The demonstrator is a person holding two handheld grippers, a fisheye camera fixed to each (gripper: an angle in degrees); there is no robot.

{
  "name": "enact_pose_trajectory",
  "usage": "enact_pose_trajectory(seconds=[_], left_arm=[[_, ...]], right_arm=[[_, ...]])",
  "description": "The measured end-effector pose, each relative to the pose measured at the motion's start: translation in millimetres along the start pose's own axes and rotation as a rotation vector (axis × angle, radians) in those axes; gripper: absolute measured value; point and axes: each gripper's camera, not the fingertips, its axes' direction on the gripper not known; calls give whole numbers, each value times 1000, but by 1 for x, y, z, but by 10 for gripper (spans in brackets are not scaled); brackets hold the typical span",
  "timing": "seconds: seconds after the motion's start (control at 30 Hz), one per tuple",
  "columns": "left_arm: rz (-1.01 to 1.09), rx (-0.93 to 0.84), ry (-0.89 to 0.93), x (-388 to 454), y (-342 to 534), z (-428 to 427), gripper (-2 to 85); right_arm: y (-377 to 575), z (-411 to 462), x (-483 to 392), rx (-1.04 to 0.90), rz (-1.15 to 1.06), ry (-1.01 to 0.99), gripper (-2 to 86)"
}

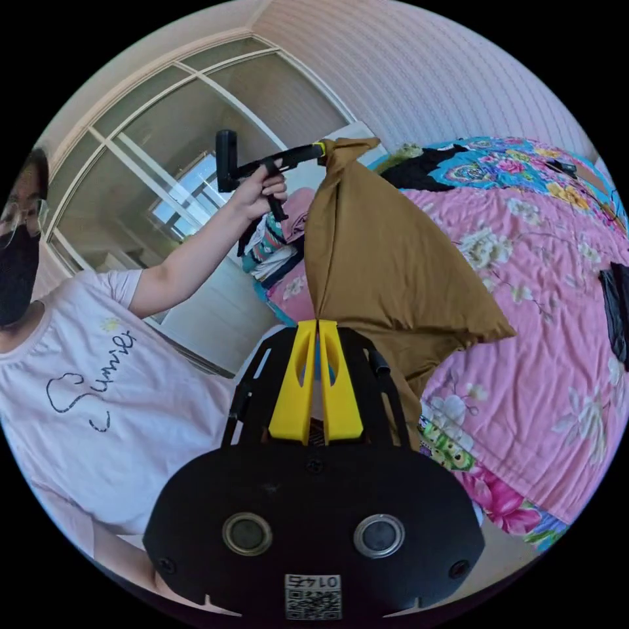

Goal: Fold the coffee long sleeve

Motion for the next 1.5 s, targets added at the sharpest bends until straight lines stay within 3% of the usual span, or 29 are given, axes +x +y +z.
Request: enact_pose_trajectory(seconds=[0.07,0.2,0.33,0.6,0.73,0.83,0.93,1.1,1.3,1.5], left_arm=[[-29,-68,-23,-10,0,8,-7],[-90,-248,-3,-21,77,48,-9],[-223,-378,-8,-30,170,52,-10],[-414,-162,94,-44,220,-17,-10],[-319,-38,277,3,190,-18,-10],[-227,-5,413,46,168,-9,-10],[-120,-25,482,79,156,-9,-10],[-15,-71,273,97,164,-28,-9],[-158,-186,92,55,203,-30,0],[-167,-314,-12,27,207,-7,63]], right_arm=[[-4,36,-6,-26,7,46,-1],[10,126,31,-283,155,21,-1],[35,139,68,-375,286,-1,0],[33,109,107,-322,400,-42,11],[-6,94,77,-215,292,105,81],[-46,102,59,-157,223,71,154],[-73,107,63,-130,224,90,159],[-76,72,96,-40,262,18,25],[-51,0,143,53,427,156,4],[-32,-46,167,157,540,137,1]])
